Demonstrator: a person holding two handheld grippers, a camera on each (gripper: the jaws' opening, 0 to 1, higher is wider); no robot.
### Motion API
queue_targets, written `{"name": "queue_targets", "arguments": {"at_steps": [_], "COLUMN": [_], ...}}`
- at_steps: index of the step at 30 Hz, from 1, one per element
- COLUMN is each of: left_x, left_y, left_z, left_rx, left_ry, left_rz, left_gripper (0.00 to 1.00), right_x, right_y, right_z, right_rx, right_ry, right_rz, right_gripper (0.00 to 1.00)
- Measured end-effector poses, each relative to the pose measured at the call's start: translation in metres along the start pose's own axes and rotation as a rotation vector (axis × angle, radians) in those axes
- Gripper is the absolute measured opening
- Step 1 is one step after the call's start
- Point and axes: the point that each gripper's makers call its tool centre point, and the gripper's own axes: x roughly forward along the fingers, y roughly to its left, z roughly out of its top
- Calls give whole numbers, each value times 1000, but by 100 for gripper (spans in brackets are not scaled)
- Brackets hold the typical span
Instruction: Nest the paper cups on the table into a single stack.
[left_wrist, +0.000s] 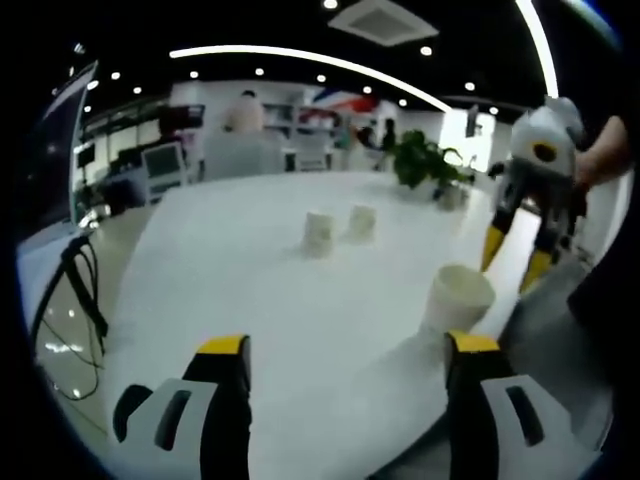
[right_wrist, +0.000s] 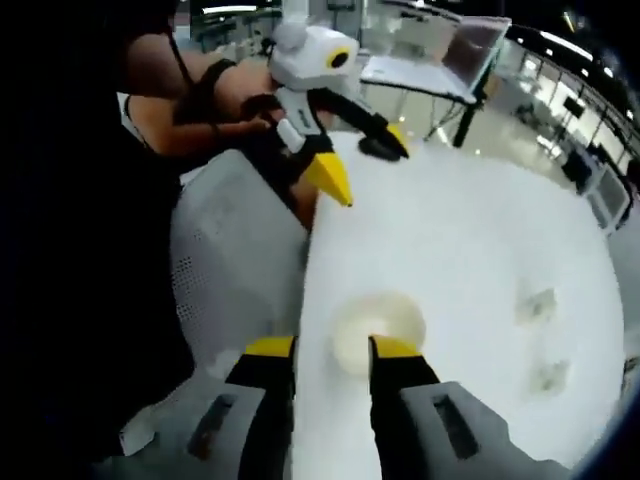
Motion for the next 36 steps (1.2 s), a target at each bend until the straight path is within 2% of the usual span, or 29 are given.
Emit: {"name": "queue_targets", "arguments": {"at_steps": [1, 4, 6, 8, 10, 12, 17, 21, 23, 28, 33, 36], "left_x": [0, 1, 1, 2, 2, 3, 5, 7, 8, 9, 10, 10], "left_y": [0, 0, 0, 0, -1, 0, 2, 2, 2, 5, 3, 3], "left_z": [0, 1, 1, 0, 0, 0, 1, 3, 3, 5, 7, 7], "left_rx": [0, -1, 3, 6, 7, 15, 16, 18, 24, 26, 45, 47], "left_ry": [-1, -2, -1, 5, 7, 11, 13, 10, 15, 14, 21, 23], "left_rz": [1, 1, -3, -6, -10, -11, -16, -24, -28, -31, -40, -46], "left_gripper": [79, 78, 78, 78, 78, 78, 78, 79, 78, 78, 78, 78], "right_x": [-2, -10, -13, -16, -18, -19, -21, -32, -37, -52, -63, -70], "right_y": [-3, -2, -5, -7, -9, -11, -19, -31, -34, -54, -68, -75], "right_z": [3, 10, 8, 15, 18, 18, 5, 5, 0, -17, -29, -35], "right_rx": [59, 143, 212, 301, 384, 427, 485, 563, 558, 611, 641, 691], "right_ry": [-39, -118, -145, -234, -292, -323, -328, -411, -413, -433, -443, -456], "right_rz": [-10, -21, -49, -56, -74, -89, -154, -203, -233, -350, -413, -440], "right_gripper": [31, 32, 34, 37, 38, 40, 43, 47, 49, 56, 63, 65]}}
